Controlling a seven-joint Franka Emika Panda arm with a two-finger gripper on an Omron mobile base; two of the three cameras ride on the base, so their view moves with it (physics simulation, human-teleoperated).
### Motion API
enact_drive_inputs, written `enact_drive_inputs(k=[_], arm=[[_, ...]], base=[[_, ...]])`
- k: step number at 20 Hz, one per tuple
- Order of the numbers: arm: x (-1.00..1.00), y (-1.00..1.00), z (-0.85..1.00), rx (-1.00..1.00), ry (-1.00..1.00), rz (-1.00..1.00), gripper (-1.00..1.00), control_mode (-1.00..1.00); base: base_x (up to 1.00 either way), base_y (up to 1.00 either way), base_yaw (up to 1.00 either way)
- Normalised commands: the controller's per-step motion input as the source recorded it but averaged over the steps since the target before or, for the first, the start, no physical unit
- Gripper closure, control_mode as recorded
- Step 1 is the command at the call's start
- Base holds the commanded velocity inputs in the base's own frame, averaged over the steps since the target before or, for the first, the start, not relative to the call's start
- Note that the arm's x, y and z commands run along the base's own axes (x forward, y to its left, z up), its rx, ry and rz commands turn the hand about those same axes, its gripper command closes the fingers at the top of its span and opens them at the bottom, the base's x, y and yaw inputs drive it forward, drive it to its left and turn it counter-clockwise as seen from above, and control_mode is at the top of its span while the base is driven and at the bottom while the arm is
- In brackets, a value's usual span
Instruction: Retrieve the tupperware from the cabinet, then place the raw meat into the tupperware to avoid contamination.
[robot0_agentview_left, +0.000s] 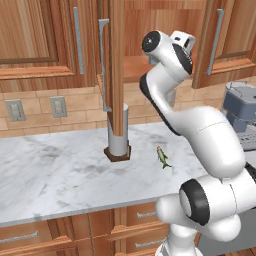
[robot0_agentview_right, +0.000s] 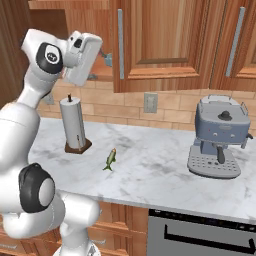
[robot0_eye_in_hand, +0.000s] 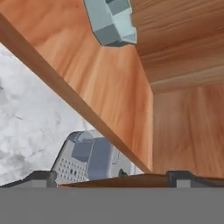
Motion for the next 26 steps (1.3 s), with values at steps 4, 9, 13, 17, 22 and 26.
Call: enact_drive_inputs(k=[4, 9, 13, 17, 22, 26], arm=[[0.09, -0.18, -0.13, -0.16, 0.07, -0.21, -1.00, -1.00], [0.02, -0.29, -0.08, -0.14, 0.07, -0.22, -1.00, -1.00], [-0.01, -0.41, 0.00, -0.06, 0.02, -0.23, -1.00, -1.00], [-0.16, -0.46, 0.00, -0.03, 0.00, -0.25, -1.00, -1.00], [-0.39, -0.41, 0.00, -0.03, -0.03, -0.22, -1.00, -1.00], [-0.48, -0.40, 0.00, -0.01, -0.06, -0.21, -1.00, -1.00]], base=[[0.00, 0.00, 0.00], [0.00, 0.00, 0.00], [0.00, 0.00, 0.00], [0.00, 0.00, 0.00], [0.00, 0.00, 0.00], [0.00, 0.00, 0.00]])
